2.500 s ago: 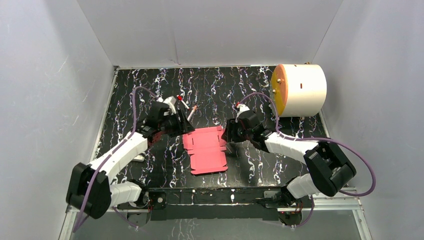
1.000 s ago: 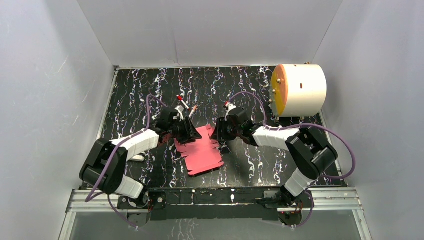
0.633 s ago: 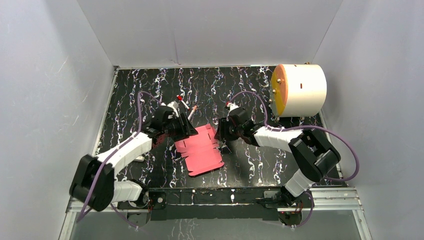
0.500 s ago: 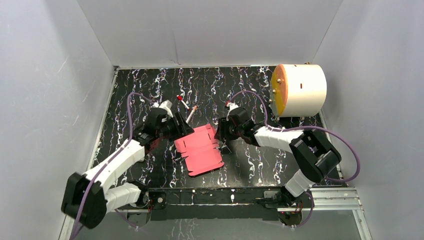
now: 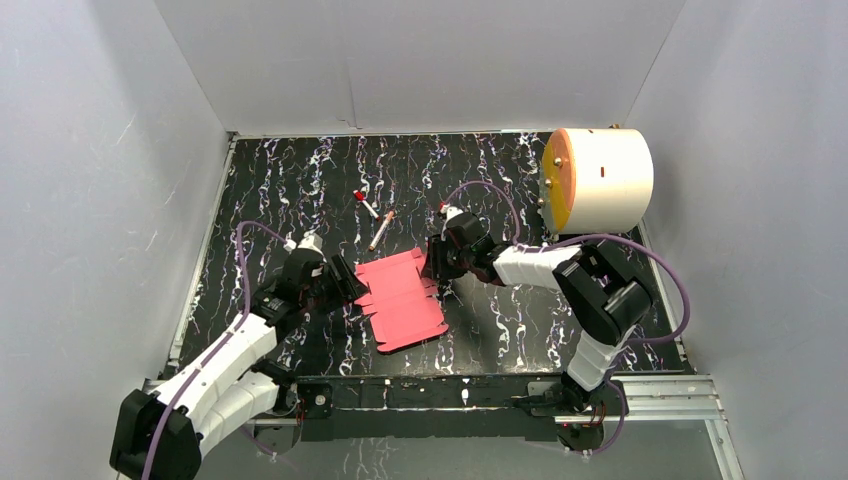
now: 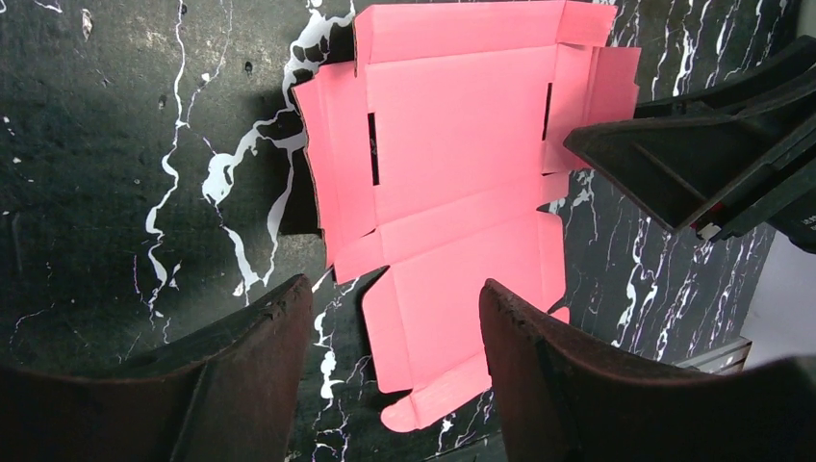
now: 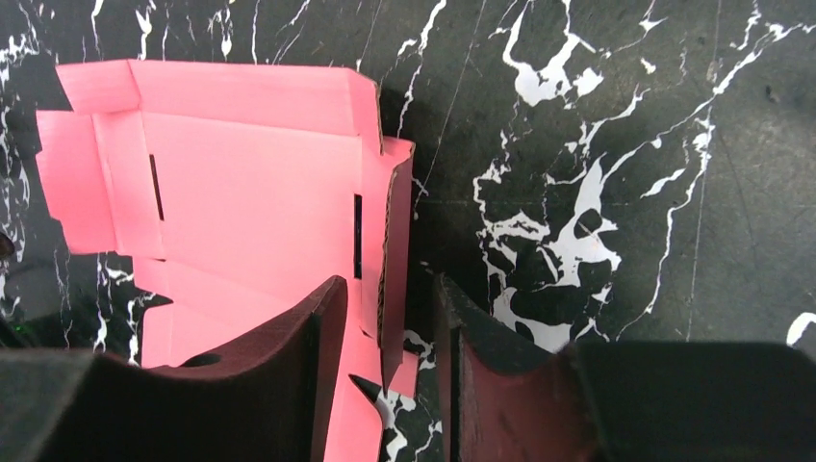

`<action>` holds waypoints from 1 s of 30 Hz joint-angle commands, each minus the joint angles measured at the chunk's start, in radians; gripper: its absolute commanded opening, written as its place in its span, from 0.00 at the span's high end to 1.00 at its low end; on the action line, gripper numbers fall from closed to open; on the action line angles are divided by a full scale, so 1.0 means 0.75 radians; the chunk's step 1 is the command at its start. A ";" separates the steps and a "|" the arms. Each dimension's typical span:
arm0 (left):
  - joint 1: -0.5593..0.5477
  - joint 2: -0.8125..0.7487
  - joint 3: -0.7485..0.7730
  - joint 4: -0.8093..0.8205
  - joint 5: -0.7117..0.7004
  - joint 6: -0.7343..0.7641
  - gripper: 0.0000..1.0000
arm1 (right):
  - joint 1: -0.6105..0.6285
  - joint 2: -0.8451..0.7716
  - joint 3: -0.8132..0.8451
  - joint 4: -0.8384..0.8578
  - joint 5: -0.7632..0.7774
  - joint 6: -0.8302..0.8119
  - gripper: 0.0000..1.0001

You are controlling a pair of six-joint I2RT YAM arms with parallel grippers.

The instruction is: Fold the paper box

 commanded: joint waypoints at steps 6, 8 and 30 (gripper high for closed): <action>0.005 0.088 -0.046 0.143 0.047 -0.014 0.38 | 0.044 0.044 0.084 0.012 0.015 -0.017 0.71; 0.006 0.131 -0.056 0.208 0.086 -0.021 0.38 | 0.048 0.031 0.097 -0.033 0.065 -0.034 0.75; -0.009 0.265 -0.046 0.453 0.187 -0.127 0.38 | 0.232 0.128 0.493 -0.802 1.026 -0.320 0.87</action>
